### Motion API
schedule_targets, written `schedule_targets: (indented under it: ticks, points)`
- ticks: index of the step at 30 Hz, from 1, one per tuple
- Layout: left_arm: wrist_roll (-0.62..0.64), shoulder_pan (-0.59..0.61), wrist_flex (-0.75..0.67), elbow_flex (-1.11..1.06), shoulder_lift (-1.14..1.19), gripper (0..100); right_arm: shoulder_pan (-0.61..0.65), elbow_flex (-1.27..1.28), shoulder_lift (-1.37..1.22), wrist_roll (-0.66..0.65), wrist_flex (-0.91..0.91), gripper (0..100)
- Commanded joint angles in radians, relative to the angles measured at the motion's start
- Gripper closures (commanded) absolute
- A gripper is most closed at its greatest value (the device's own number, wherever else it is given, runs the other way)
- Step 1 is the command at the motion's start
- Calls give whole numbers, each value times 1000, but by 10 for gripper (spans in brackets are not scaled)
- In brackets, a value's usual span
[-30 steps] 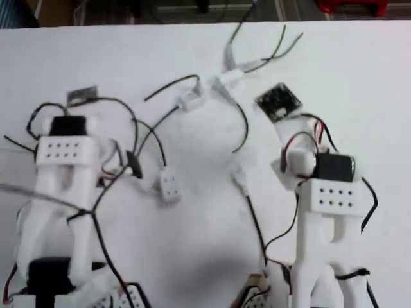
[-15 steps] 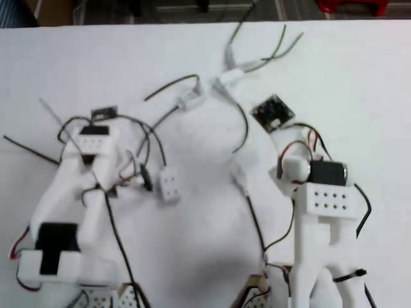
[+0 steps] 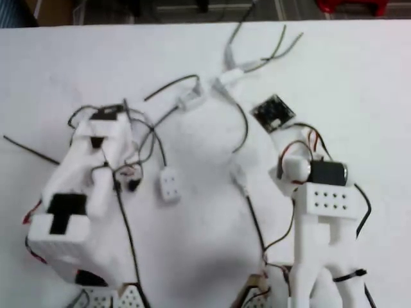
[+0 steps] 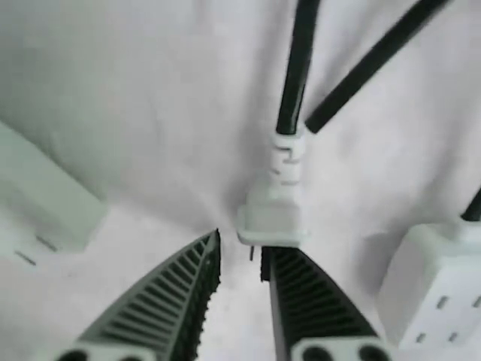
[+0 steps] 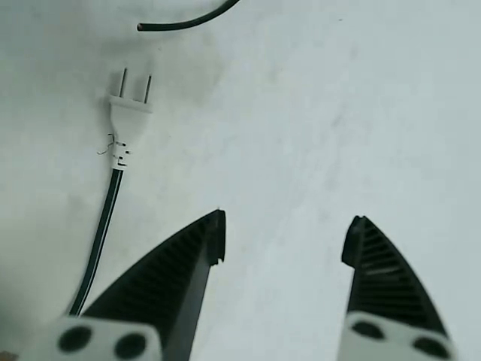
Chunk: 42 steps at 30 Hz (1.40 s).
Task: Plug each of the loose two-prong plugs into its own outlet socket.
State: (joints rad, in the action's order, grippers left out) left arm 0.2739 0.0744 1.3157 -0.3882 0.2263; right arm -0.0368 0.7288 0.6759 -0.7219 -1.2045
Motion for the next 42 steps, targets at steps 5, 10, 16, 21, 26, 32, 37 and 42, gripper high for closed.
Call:
schedule_targets:
  ticks: [5, 10, 16, 21, 26, 32, 37, 42]
  points:
    - [0, 1, 49, 107, 1, 887, -2, -8, 25, -3, 13, 746]
    - [-58, -1, 213, 222, 1, 887, -2, -8, 27, 0, 13, 746]
    - [-84, -7, 229, 288, 1, 886, 22, -6, 27, 2, 8, 746]
    - [-84, -12, 144, 270, 50, 886, 22, -5, 18, 2, 8, 746]
    - [-84, -16, 114, 287, 133, 886, 24, 23, 25, 2, 15, 746]
    - [-84, -19, 109, 341, 147, 886, 19, 26, 27, 2, 15, 746]
    - [-84, -91, 107, 331, 156, 886, 18, 26, 27, 0, 13, 746]
    - [-84, -114, 107, 330, 157, 886, 16, 28, 27, 2, 10, 746]
